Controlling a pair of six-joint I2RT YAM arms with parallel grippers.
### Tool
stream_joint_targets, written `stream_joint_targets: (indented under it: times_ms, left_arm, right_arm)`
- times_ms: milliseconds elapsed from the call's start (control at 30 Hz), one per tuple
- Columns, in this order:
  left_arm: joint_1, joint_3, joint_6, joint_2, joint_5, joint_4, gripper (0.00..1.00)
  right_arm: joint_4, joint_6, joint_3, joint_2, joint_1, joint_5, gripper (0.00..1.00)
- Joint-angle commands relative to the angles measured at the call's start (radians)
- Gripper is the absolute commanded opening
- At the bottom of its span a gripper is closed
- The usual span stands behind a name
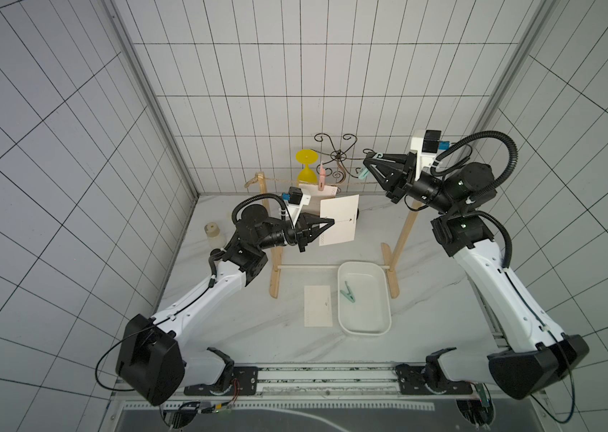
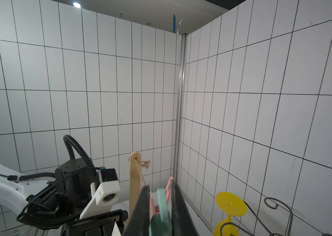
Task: Remove the postcards from the strings
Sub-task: Place the postcard on the postcard.
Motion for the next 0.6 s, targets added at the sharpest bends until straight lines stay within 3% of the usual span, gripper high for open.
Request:
stream_joint_targets:
  times_ms: [0, 567]
  left_arm:
    - [0.0, -0.04, 0.013, -0.078, -0.068, -0.057, 0.0]
    - [-0.002, -0.432, -0.161, -0.459, -0.222, -0.238, 0.0]
  right_arm:
    - [0.045, 0.024, -0.092, -0.079, 0.008, 0.014, 0.0]
    - [-0.092, 0.105, -0.701, -0.457, 0.02, 0.118, 0.0]
